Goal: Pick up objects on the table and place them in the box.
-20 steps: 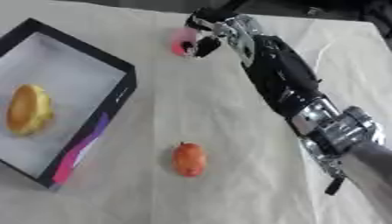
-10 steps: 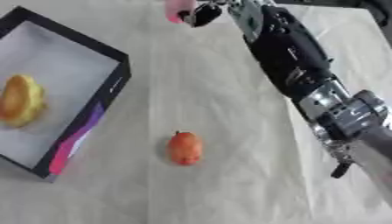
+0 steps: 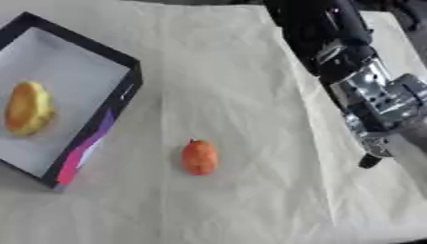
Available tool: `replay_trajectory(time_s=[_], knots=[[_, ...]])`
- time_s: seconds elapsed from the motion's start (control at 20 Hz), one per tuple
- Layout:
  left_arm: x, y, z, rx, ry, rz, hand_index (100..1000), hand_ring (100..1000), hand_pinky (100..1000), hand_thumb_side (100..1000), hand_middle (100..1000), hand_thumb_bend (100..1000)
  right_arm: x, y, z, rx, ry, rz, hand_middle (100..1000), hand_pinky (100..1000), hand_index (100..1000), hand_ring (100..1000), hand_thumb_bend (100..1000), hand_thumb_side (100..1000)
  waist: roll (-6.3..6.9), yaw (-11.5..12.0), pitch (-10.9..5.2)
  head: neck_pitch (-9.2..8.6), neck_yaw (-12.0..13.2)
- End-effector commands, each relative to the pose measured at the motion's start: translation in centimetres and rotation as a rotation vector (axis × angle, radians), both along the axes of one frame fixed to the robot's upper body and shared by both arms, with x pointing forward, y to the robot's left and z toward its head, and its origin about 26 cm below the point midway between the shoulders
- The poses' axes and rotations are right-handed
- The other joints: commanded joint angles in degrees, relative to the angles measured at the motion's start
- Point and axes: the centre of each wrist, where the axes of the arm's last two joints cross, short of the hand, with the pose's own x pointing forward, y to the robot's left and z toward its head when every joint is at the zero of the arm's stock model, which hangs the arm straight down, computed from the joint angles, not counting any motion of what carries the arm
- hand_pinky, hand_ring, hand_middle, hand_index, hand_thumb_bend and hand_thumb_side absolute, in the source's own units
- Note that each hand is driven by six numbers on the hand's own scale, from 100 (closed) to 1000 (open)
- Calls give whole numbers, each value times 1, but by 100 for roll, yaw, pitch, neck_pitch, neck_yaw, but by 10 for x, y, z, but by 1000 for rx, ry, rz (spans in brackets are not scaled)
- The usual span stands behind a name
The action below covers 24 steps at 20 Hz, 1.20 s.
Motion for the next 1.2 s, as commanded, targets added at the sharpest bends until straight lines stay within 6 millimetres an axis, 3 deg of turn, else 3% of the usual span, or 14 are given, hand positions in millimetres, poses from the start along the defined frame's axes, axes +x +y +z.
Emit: replay_trajectory(time_s=[0.05, 0.4, 0.6, 0.8, 1.2], knots=[[-2, 5, 9, 39, -16, 6, 888, 726, 870, 726, 779, 100, -15, 26, 23, 26, -49, 82, 498, 837, 562, 641, 100, 100, 135, -4, -245, 37, -13], [-6, 10, 1, 19, 6, 34, 888, 725, 869, 727, 778, 100, -25, 106, 9, -45, -26, 293, 502, 823, 566, 629, 100, 100, 178, -58, -413, 37, -10], [-9, 16, -4, 13, 23, 64, 888, 724, 870, 730, 778, 100, -36, 141, -7, -143, -32, 383, 501, 807, 564, 620, 111, 100, 167, -139, -493, 37, 111], [-15, 25, -9, 12, 44, 104, 888, 722, 870, 737, 777, 100, -41, 163, -23, -286, -61, 409, 495, 776, 556, 601, 201, 169, 129, -202, -537, 37, 237], [-21, 37, -10, 26, 43, 148, 888, 722, 871, 724, 777, 100, -16, 182, -85, -455, 47, 391, 495, 773, 559, 598, 117, 203, 102, -69, -493, 37, 115]])
